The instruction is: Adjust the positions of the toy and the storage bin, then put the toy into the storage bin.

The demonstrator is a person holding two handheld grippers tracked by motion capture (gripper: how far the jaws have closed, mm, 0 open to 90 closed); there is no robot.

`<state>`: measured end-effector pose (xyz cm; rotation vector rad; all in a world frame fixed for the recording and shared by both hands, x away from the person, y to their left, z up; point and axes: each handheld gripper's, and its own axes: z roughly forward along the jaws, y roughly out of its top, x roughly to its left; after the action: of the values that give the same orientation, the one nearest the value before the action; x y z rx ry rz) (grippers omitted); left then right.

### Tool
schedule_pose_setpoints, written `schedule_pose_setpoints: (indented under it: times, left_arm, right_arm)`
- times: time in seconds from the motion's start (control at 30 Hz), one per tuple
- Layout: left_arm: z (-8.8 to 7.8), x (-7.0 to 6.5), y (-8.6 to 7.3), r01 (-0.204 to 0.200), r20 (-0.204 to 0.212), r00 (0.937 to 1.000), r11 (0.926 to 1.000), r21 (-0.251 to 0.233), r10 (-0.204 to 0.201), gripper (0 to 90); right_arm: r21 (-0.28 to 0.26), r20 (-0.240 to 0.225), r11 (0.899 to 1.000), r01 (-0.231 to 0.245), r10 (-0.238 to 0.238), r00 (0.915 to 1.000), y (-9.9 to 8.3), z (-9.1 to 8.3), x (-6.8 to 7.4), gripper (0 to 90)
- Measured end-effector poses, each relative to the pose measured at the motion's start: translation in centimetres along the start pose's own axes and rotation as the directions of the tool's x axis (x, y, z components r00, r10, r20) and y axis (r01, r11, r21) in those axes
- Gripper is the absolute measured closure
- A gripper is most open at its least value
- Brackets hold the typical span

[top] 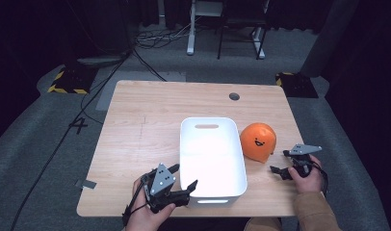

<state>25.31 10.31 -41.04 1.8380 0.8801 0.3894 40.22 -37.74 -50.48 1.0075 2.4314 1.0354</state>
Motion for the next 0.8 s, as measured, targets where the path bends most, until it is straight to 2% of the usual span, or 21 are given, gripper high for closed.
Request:
schedule_pose_setpoints:
  times: [0.03,0.17,0.33,0.4,0.43,0.47,0.53,0.6,0.63,0.73,0.8]
  left_arm:
    - [-0.2,0.1,0.2,0.003,-0.008,1.0000,0.9998,-0.018,-0.003,24.7]
    - [-0.9,0.5,0.8,-0.006,-0.016,0.9999,0.9998,-0.020,0.006,24.6]
    - [-1.8,1.5,1.4,0.003,-0.018,0.9998,0.9997,-0.024,-0.004,24.6]
    - [-2.3,2.5,1.7,-0.027,-0.037,0.9990,0.9995,-0.019,0.026,22.4]
    - [-2.4,3.1,1.7,-0.023,-0.045,0.9988,0.9997,-0.012,0.023,22.5]
    - [-2.4,3.1,1.7,-0.023,-0.045,0.9988,0.9997,-0.012,0.023,22.3]
    - [-2.4,4.7,1.4,-0.035,-0.072,0.9968,0.9992,0.020,0.036,21.5]
    - [-2.4,6.0,1.0,-0.014,-0.107,0.9941,0.9996,0.024,0.017,21.6]
    - [-2.4,6.0,1.0,-0.014,-0.107,0.9941,0.9996,0.024,0.017,21.9]
    - [-2.4,7.7,0.8,-0.008,-0.136,0.9905,0.9991,0.042,0.014,21.9]
    - [-2.5,9.0,0.4,-0.005,-0.169,0.9855,0.9983,0.059,0.015,22.0]
  right_arm:
    - [0.000,0.000,1.000,0.000,0.000,1.0000,0.0,0.0,0.0,2.9]
    - [-0.001,0.000,1.000,0.002,-0.002,1.0000,0.0,0.0,0.0,2.9]
    - [-0.001,0.000,1.000,0.001,-0.001,1.0000,0.0,0.0,0.0,2.9]
    - [-0.001,0.000,1.000,0.003,-0.003,1.0000,0.0,0.0,0.0,2.9]
    - [0.000,0.000,1.000,0.000,0.000,1.0000,0.0,0.0,0.0,2.9]
    - [-0.001,0.000,1.000,0.002,-0.002,1.0000,0.0,0.0,0.0,2.9]
    - [-0.001,0.000,1.000,0.002,-0.002,1.0000,0.0,0.0,0.0,2.9]
    - [-0.001,-0.001,1.000,0.002,-0.002,1.0000,0.0,0.0,0.0,2.9]
    - [-0.001,-0.001,1.000,0.002,-0.002,1.0000,0.0,0.0,0.0,2.9]
    - [-0.001,-0.001,1.000,0.002,-0.002,1.0000,0.0,0.0,0.0,2.9]
    - [-0.001,-0.001,1.000,0.002,-0.002,1.0000,0.0,0.0,0.0,2.9]
